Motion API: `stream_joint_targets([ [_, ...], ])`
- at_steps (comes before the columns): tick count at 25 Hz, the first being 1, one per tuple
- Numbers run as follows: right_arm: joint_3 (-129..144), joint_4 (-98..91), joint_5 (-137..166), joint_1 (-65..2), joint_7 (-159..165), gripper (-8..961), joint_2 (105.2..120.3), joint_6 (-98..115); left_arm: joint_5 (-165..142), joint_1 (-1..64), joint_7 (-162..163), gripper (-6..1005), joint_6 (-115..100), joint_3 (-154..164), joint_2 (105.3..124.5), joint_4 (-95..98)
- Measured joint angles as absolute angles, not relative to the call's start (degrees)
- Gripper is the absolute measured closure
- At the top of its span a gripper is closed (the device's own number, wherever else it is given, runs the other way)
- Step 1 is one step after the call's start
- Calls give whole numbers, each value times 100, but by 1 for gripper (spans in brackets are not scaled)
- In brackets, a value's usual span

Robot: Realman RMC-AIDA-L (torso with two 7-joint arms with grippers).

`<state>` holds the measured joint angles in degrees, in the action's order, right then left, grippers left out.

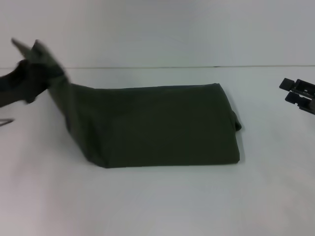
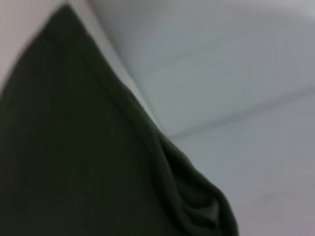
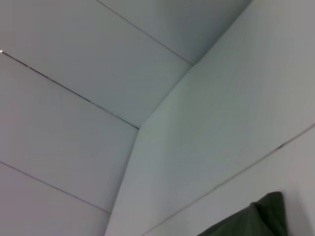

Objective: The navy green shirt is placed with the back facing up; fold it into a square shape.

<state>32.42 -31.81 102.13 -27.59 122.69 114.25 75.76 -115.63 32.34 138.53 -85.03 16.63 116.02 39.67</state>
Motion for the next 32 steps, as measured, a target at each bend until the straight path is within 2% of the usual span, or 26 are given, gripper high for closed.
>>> stream_joint_targets([
  [3,3242,-3182,10213,-2767,12269,271,11436,7567,-11547,3634,13844,966,-8541,2022,11715,3974],
  [5,3243,-3179,10213,-2770,12269,271,11449,7561,-11542,3877,13800,964,-8438,2342,11850,3960],
  [10,3252,-3173,10229,-2792,12263,271,11477,7512,-11533,4368,13344,962,-7661,3244,12352,3819],
  [12,3273,-3169,10238,-2805,12262,271,11479,7491,-11487,4593,13024,961,-7214,3679,12404,3453],
  [16,3284,-3155,10247,-2813,12260,272,11479,7479,-11438,5068,12419,959,-6587,4459,12393,2642],
  [20,3298,-3089,10258,-2815,12260,272,11449,7451,-11391,5137,12324,957,-6687,4955,12413,2723],
  [27,3403,-3105,10381,-2856,12301,271,11388,7503,-10945,4239,12719,725,-8031,4399,12315,4068],
  [32,3735,-3110,10982,-3255,12685,270,11190,7657,-10422,3520,13031,526,-8512,3701,11916,4162],
])
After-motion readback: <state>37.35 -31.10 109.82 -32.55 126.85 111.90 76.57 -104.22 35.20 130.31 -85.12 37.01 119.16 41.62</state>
